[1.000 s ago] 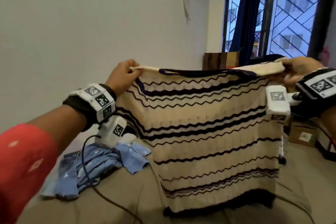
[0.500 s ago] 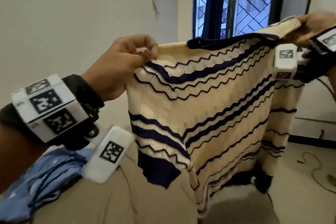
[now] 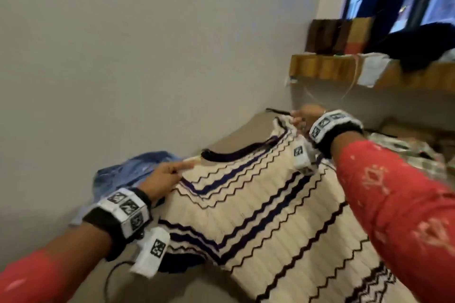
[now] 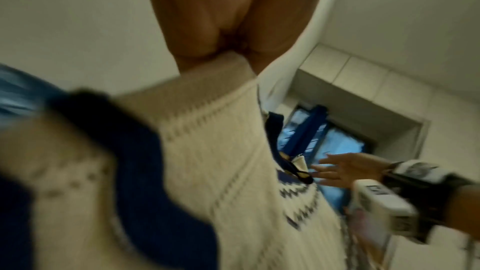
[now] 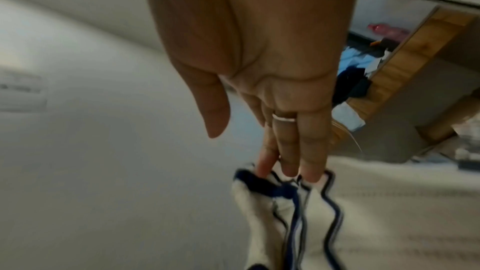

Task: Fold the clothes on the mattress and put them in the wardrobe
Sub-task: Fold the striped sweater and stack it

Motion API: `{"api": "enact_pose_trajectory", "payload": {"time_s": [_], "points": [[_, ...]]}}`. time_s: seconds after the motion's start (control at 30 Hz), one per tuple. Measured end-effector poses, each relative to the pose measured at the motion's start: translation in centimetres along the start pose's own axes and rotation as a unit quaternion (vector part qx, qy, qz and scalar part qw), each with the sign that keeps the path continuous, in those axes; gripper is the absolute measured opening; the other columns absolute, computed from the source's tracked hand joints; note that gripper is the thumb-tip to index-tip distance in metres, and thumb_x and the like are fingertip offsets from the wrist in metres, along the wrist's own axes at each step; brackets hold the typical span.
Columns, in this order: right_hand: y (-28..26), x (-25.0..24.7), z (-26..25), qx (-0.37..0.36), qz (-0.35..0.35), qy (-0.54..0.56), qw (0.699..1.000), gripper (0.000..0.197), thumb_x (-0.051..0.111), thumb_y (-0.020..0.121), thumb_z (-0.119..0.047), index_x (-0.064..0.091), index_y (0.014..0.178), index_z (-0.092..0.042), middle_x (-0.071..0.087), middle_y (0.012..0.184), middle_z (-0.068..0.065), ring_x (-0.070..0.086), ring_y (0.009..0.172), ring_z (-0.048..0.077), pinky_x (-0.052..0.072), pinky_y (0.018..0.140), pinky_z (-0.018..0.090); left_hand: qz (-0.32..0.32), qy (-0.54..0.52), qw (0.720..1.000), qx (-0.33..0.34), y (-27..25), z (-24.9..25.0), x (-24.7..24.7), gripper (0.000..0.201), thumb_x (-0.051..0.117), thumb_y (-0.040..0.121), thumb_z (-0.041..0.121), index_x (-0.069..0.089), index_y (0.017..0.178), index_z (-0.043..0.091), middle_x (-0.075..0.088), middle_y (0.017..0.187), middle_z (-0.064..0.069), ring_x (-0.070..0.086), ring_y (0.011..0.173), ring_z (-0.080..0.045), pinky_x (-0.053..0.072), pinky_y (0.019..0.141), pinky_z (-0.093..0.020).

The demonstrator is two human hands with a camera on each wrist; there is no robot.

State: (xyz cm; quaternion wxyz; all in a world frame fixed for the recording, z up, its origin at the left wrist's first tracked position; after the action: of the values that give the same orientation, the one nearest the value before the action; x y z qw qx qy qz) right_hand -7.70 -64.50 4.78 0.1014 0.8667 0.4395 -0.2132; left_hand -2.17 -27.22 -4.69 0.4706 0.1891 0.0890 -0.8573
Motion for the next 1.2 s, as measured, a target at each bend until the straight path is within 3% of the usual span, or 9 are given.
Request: {"api": "enact_pose_trajectory", "payload": {"time_s": [0.17, 0.27, 0.4, 0.5, 0.67, 0.87, 0.97, 1.07, 1.2], "points": [[-6.4, 10.8, 12.5, 0.097, -0.177, 0.005, 0.979, 0.017, 0.047, 0.094, -0.005, 0.048, 0.079, -0.013, 0.049, 0.068, 0.007, 0.047, 0.057, 0.016, 0.034, 0.051, 0.022, -0.061, 0.204, 0.972, -0.103, 0.2, -10.8, -0.1, 0.041, 0.05, 0.092, -0.001, 0.046, 0.132, 0.003, 0.043, 0.138, -0.008, 0.045, 0.124, -0.028, 0.039, 0.078, -0.029], [-13.7, 10.0, 18.5, 0.047, -0.179, -0.116, 0.976, 0.012, 0.053, 0.092, -0.012, 0.054, 0.1, -0.021, 0.057, 0.089, 0.001, 0.055, 0.081, 0.016, 0.042, 0.064, 0.023, -0.072, 0.242, 0.96, -0.117, -0.5, -13.9, 0.7, 0.028, 0.061, 0.087, 0.008, 0.057, 0.115, 0.003, 0.057, 0.122, -0.017, 0.054, 0.109, -0.027, 0.039, 0.072, -0.023], [-24.4, 7.7, 23.2, -0.02, -0.203, -0.233, 0.951, 0.008, 0.057, 0.088, -0.034, 0.054, 0.093, -0.039, 0.061, 0.1, -0.012, 0.058, 0.089, 0.004, 0.046, 0.08, 0.016, -0.083, 0.289, 0.939, -0.165, -1.8, -15.6, 1.8, 0.023, 0.069, 0.083, 0.028, 0.051, 0.089, 0.016, 0.057, 0.092, -0.006, 0.058, 0.095, -0.026, 0.037, 0.062, -0.017], [-30.0, 6.6, 25.4, -0.019, -0.247, -0.329, 0.911, 0.007, 0.056, 0.087, -0.043, 0.052, 0.086, -0.038, 0.057, 0.093, -0.013, 0.053, 0.087, 0.004, 0.043, 0.076, 0.015, -0.121, 0.336, 0.902, -0.242, -3.2, -16.5, 2.7, 0.045, 0.067, 0.083, 0.036, 0.054, 0.108, 0.001, 0.056, 0.105, -0.01, 0.054, 0.108, -0.03, 0.037, 0.079, -0.027], [-35.2, 5.4, 29.0, -0.035, -0.29, -0.51, 0.81, 0.04, 0.048, 0.069, -0.067, 0.042, 0.097, -0.038, 0.042, 0.103, -0.014, 0.046, 0.094, 0.007, 0.041, 0.078, 0.022, -0.131, 0.27, 0.905, -0.301, -5.2, -16.2, 3.8, 0.033, 0.069, 0.082, 0.012, 0.05, 0.057, 0.006, 0.051, 0.06, -0.007, 0.042, 0.055, -0.016, 0.031, 0.048, -0.024], [-35.2, 5.0, 28.7, -0.096, -0.221, -0.577, 0.78, 0.047, 0.081, 0.041, -0.04, 0.048, 0.073, -0.036, 0.054, 0.072, -0.009, 0.054, 0.055, 0.009, 0.032, 0.044, 0.018, -0.041, -0.004, 0.948, -0.315, -5.1, -15.9, 0.7, 0.017, 0.057, 0.089, 0.017, 0.051, 0.077, 0.006, 0.05, 0.076, -0.011, 0.045, 0.068, -0.027, 0.035, 0.059, -0.031], [-36.2, 4.7, 25.0, -0.204, -0.198, -0.531, 0.798, 0.007, 0.059, 0.063, -0.04, 0.056, 0.064, -0.034, 0.055, 0.077, -0.013, 0.051, 0.066, 0.003, 0.041, 0.052, 0.011, 0.029, -0.059, 0.95, -0.305, -5.1, -15.5, -2.1, 0.016, 0.047, 0.096, 0.014, 0.051, 0.083, 0.006, 0.053, 0.073, -0.016, 0.048, 0.069, -0.027, 0.048, 0.055, -0.035], [-37.3, 4.4, 24.9, -0.129, -0.272, -0.463, 0.834, 0.012, 0.046, 0.078, -0.032, 0.056, 0.079, -0.025, 0.05, 0.087, -0.016, 0.044, 0.081, -0.001, 0.037, 0.075, 0.01, 0.063, -0.076, 0.948, -0.303, -5.3, -15.7, -4.6, 0.012, 0.049, 0.093, 0.008, 0.054, 0.082, 0.005, 0.059, 0.065, -0.014, 0.053, 0.064, -0.026, 0.052, 0.037, -0.03], [-38.7, 6.5, 28.6, -0.06, -0.333, -0.518, 0.786, 0.017, 0.041, 0.09, -0.038, 0.045, 0.106, -0.033, 0.05, 0.103, -0.009, 0.046, 0.09, 0.008, 0.035, 0.076, 0.023, 0.038, 0.06, 0.95, -0.303, -5.5, -17.4, -5.6, 0.009, 0.053, 0.091, 0.004, 0.052, 0.082, 0.003, 0.053, 0.074, -0.015, 0.054, 0.059, -0.028, 0.05, 0.034, -0.027]]}}
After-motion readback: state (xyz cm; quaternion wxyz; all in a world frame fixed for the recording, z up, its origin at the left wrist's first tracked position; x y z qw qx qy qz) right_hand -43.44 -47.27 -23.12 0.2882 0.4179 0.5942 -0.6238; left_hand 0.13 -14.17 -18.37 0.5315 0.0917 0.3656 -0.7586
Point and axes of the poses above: each hand's wrist, its own y-axis towards the middle knuckle, its own x-axis out of the palm, z = x × y, the point moved 6 cm from there along y, towards the middle knuckle
